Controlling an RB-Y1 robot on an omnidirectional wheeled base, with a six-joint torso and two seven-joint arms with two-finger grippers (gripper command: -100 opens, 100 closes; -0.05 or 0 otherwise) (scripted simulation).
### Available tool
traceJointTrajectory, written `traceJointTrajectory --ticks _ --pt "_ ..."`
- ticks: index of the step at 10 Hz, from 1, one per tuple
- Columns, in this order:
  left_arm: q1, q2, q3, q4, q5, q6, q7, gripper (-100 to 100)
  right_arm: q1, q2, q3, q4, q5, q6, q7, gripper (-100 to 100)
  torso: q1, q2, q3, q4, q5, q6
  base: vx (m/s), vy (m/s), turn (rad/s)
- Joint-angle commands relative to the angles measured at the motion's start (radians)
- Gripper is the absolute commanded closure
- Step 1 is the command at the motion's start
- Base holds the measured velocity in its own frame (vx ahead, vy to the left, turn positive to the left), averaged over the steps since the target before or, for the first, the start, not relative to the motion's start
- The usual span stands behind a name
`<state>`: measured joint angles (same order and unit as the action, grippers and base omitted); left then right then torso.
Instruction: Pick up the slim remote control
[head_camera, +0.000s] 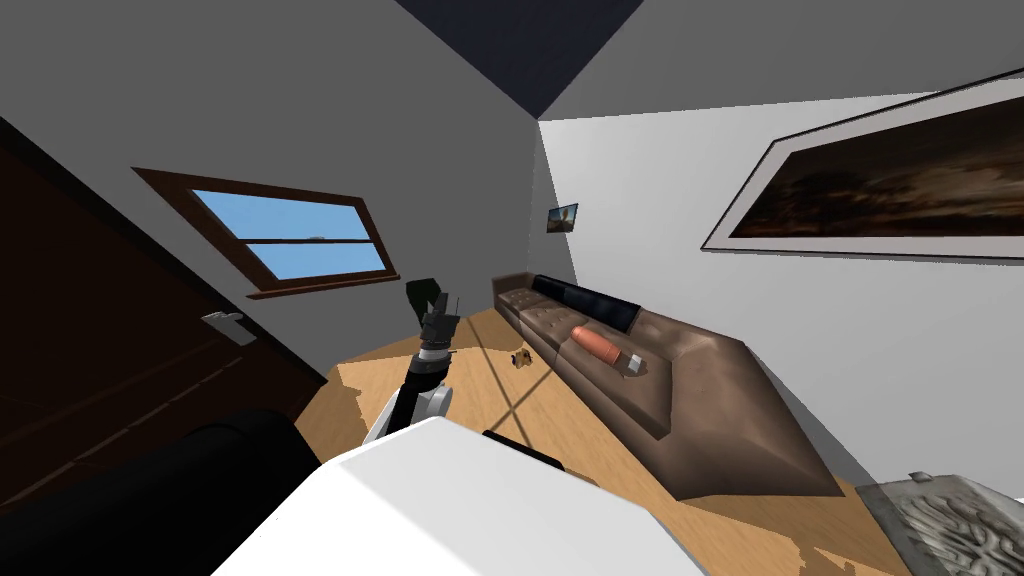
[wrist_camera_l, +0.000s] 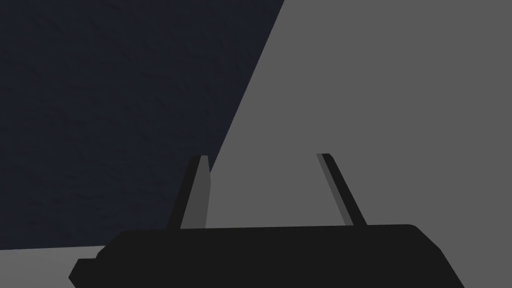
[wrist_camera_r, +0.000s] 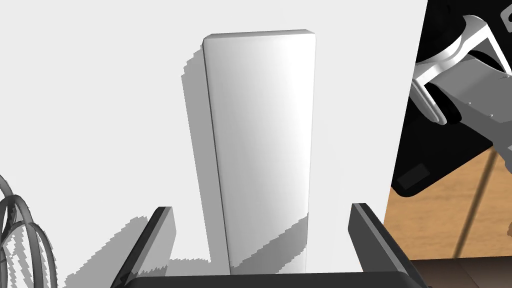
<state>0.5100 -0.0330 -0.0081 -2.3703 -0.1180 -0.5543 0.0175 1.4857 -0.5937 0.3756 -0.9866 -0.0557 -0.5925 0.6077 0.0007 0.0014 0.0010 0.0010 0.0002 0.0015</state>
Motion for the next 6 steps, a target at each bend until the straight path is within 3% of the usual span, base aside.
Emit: traceJointTrajectory --ticks 1,2,4,5,6 --pt "0.0 0.0 0.0 0.0 0.0 0.0 0.0 0 0.0 0.0 0.0 0.0 0.0 0.0 0.0 0 0.0 0.0 0.0 0.0 0.0 0.0 -0.004 -0.006 -0.002" --pt "0.0 0.0 0.0 0.0 0.0 0.0 0.0 0 -0.033 0.012 0.007 0.014 0.002 0.021 -0.004 -100 0.002 -0.001 -0.001 0.0 0.0 0.0 -0.017 -0.004 0.025" --pt "0.0 0.0 0.0 0.0 0.0 0.0 0.0 0 -0.065 0.024 0.014 0.028 0.004 0.041 -0.008 -100 0.002 0.0 0.0 0.0 0.001 0.0 -0.034 -0.008 0.016" --pt "0.0 0.0 0.0 0.0 0.0 0.0 0.0 0 -0.054 0.02 0.012 0.016 0.003 0.041 -0.005 -100 0.002 0.0 0.0 0.0 0.0 0.0 -0.016 -0.004 0.003" --pt "0.0 0.0 0.0 0.0 0.0 0.0 0.0 0 -0.056 0.021 0.012 0.019 0.003 0.041 -0.006 100 0.002 -0.001 0.0 0.0 0.001 0.0 0.0 0.0 0.0"
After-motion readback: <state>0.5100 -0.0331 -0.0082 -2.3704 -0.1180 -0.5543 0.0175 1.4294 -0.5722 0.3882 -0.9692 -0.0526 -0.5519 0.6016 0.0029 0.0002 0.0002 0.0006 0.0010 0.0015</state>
